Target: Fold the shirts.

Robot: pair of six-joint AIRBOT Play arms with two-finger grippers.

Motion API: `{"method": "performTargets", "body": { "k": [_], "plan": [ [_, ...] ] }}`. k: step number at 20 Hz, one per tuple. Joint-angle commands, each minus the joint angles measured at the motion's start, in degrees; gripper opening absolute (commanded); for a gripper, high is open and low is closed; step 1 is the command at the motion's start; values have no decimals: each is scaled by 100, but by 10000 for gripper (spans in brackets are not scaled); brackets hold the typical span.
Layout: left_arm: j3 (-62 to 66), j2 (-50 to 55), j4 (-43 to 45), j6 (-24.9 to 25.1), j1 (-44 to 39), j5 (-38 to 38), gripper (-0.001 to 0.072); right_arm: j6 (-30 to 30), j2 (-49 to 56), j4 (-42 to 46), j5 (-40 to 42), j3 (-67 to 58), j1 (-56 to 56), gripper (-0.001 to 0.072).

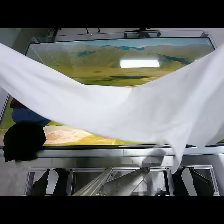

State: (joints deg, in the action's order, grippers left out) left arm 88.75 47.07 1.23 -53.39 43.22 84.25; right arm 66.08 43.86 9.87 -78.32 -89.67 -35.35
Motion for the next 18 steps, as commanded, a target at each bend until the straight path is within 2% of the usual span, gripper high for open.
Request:
{"method": "performTargets", "body": {
  "k": [1, 4, 7, 10, 11, 12, 13, 14, 15, 17, 18],
  "plan": [
    [-415, 719, 1480, -345, -1198, -140, 19, 46, 472, 708, 48, 855, 317, 23],
    [-1108, 1886, 2516, -243, -2763, -866, 18, -455, 1263, 710, 210, 2006, 911, 24],
    [-1123, 3475, 3635, -210, -3773, -1759, 17, -1012, 2391, 708, 973, 2981, 1408, 24],
    [-234, 5147, 4035, -223, -4207, -1882, 0, -1661, 3932, 535, 1895, 3163, 1700, 24],
    [140, 5600, 4030, -297, -4262, -1867, 0, -2004, 4406, 120, 2002, 3117, 1698, 24],
    [511, 5978, 4033, -470, -4273, -1836, 33, -2374, 4815, -374, 1976, 3008, 1670, 50],
    [850, 6245, 4039, -728, -4258, -1810, 292, -2485, 5080, -671, 1947, 2874, 1613, 228],
    [1167, 6426, 4076, -859, -4214, -1620, 526, -2522, 5250, -756, 1836, 2673, 1510, 331],
    [1403, 6505, 4129, -938, -4131, -1351, 713, -2522, 5313, -680, 1661, 2450, 1399, 331],
    [1792, 6524, 4175, -1263, -3882, -780, 714, -2465, 5254, -315, 1093, 1941, 1005, 331],
    [1987, 6524, 4271, -1515, -3762, -487, 713, -2210, 5169, 55, 848, 1681, 756, 381]
  ]
}}
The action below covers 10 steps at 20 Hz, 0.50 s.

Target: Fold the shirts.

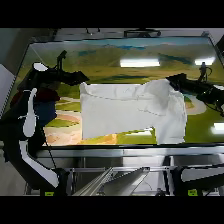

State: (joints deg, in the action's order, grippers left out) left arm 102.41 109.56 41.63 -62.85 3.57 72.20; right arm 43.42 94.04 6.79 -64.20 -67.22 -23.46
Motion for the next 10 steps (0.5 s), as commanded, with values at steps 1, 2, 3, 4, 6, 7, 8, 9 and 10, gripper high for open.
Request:
{"method": "performTargets", "body": {
  "k": [1, 2, 3, 4, 6, 7, 8, 9, 10],
  "plan": [
    [804, 275, 317, -833, 354, 1086, 713, 350, 46, 857, -667, -774, -682, 453],
    [909, 275, 385, -1029, 466, 1482, 713, 614, -76, 1414, -704, -918, -935, 476],
    [911, 275, 387, -1191, 551, 1878, 713, 778, -227, 2011, -688, -966, -1202, 477],
    [782, 258, 389, -1344, 599, 2271, 712, 914, -334, 2559, -680, -964, -1443, 514],
    [-35, 17, 400, -1425, 588, 2704, 712, 1099, -389, 3486, -820, -933, -1834, 537],
    [-684, -225, 472, -1401, 544, 2677, 712, 1154, -382, 3899, -879, -881, -1996, 537],
    [-1335, -503, 737, -1325, 496, 2551, 712, 1150, -378, 4210, -876, -796, -2111, 537],
    [-2063, -824, 1117, -1296, 455, 2363, 712, 1139, -376, 4457, -872, -680, -2199, 536],
    [-2774, -1143, 1414, -1250, 402, 2129, 712, 1088, -374, 4616, -857, -568, -2251, 535]
  ]
}}
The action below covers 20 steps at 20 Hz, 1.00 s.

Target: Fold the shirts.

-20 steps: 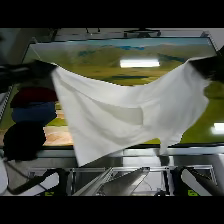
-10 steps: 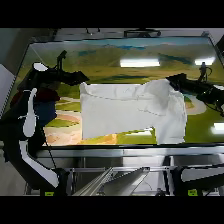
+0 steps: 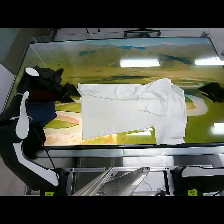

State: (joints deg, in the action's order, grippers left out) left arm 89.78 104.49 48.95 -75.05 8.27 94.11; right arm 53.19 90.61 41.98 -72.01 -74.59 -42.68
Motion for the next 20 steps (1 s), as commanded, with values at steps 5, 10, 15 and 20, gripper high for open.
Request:
{"method": "performTargets", "body": {
  "k": [5, 10, 15, 20],
  "plan": [
    [-3941, -1598, 774, -28, -157, -1449, 711, 61, 37, 1075, -9, 337, -319, 536],
    [-4826, -1659, -1207, 1261, -605, -2380, 701, 61, 46, 1073, -247, 337, -319, 535],
    [-4806, -1659, -1410, 1567, -828, -2592, 328, -7, 280, 1097, -660, 490, -317, 535],
    [-4435, -1659, -1408, 1650, -824, -2439, 2, -155, 734, 1123, -691, 979, -170, 525]
  ]
}}
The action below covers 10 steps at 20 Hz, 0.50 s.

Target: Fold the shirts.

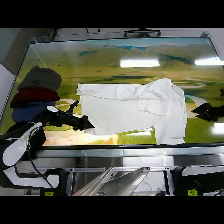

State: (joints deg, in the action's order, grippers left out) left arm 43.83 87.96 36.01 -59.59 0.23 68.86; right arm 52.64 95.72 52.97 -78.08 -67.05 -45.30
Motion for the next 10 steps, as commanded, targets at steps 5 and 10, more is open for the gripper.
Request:
{"method": "performTargets", "body": {
  "k": [5, 10],
  "plan": [
    [474, -7, -116, 105, -20, 162, 3, -79, 525, -22, -63, 258, 695, 515],
    [986, -9, -177, 103, 11, 457, 18, -109, 407, -424, -511, 151, 1244, 23]
  ]
}}
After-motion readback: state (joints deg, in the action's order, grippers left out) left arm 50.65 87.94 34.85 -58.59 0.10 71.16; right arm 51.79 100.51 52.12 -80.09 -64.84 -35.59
